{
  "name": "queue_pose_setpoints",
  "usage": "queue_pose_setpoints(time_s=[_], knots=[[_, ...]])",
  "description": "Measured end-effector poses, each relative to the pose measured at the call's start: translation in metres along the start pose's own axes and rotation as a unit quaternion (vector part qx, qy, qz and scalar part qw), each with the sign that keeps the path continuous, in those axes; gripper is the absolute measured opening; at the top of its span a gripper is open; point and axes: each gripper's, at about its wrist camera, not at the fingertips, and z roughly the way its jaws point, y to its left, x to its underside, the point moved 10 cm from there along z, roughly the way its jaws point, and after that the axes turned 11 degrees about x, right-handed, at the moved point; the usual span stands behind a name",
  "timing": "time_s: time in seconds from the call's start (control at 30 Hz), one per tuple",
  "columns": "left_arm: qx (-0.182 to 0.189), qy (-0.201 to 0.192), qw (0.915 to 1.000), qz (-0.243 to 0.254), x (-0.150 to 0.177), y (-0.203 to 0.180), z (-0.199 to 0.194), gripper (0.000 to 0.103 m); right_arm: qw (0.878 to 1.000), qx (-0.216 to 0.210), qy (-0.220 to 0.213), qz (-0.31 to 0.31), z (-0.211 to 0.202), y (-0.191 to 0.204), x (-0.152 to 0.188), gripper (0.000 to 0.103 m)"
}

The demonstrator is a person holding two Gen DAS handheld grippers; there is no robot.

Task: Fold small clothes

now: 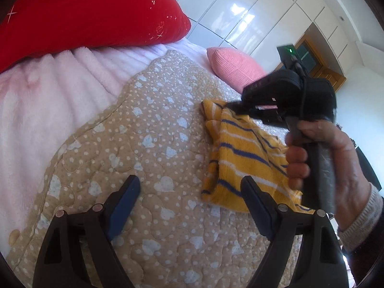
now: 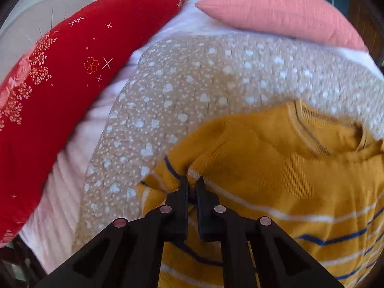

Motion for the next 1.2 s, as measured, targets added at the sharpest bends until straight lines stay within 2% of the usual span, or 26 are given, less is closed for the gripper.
queue_pose_setpoints(time_s=[0.1, 0.23, 0.3, 0.33, 0.4, 0.47, 0.6, 0.63, 0.73, 0.97, 1.07, 1.13, 1.2], knots=[[0.003, -0.002, 1.0, -0.001, 0.0, 0.0, -0.001, 0.085, 1.0, 0.0, -0.026, -0.015, -0.004, 0.014, -0.01, 0.006], [0.005, -0.003, 1.0, -0.002, 0.001, -0.001, -0.002, 0.085, 0.999, 0.004, -0.029, -0.043, 0.013, 0.028, -0.018, 0.006], [0.005, -0.003, 1.0, 0.0, 0.001, -0.001, -0.001, 0.085, 0.998, -0.005, -0.022, -0.053, 0.023, 0.032, -0.013, 0.014], [0.006, -0.002, 1.0, 0.0, 0.002, -0.001, -0.001, 0.085, 0.998, -0.016, -0.016, -0.052, 0.028, 0.033, -0.01, 0.026], [0.007, -0.001, 1.0, -0.001, 0.002, 0.0, 0.0, 0.086, 0.998, -0.042, -0.022, -0.04, 0.024, 0.033, -0.009, 0.038], [0.006, 0.0, 1.0, -0.001, 0.0, 0.0, 0.002, 0.086, 0.997, -0.045, -0.048, -0.031, 0.009, 0.03, -0.01, 0.039], [0.004, 0.004, 1.0, 0.0, 0.0, 0.001, 0.004, 0.086, 0.994, -0.072, -0.087, -0.006, -0.037, 0.012, -0.007, 0.053], [0.003, 0.005, 1.0, 0.0, 0.0, 0.001, 0.005, 0.087, 0.993, -0.079, -0.091, -0.001, -0.047, 0.004, -0.003, 0.058], [0.0, 0.009, 1.0, 0.001, 0.0, 0.001, 0.006, 0.087, 0.992, -0.078, -0.097, 0.013, -0.07, -0.034, 0.018, 0.06], [-0.017, 0.021, 0.9996, 0.009, 0.001, 0.002, 0.011, 0.088, 0.994, -0.015, -0.094, 0.047, -0.086, -0.165, 0.094, 0.06], [-0.023, 0.025, 0.9993, 0.014, 0.002, 0.002, 0.012, 0.088, 0.993, 0.001, -0.067, 0.099, -0.081, -0.232, 0.13, 0.06], [-0.027, 0.028, 0.9991, 0.016, 0.002, 0.002, 0.013, 0.088, 0.987, 0.006, -0.071, 0.145, -0.086, -0.276, 0.15, 0.06], [-0.036, 0.036, 0.9984, 0.023, 0.003, 0.002, 0.016, 0.09, 0.98, -0.024, -0.086, 0.178, -0.099, -0.299, 0.162, 0.059]])
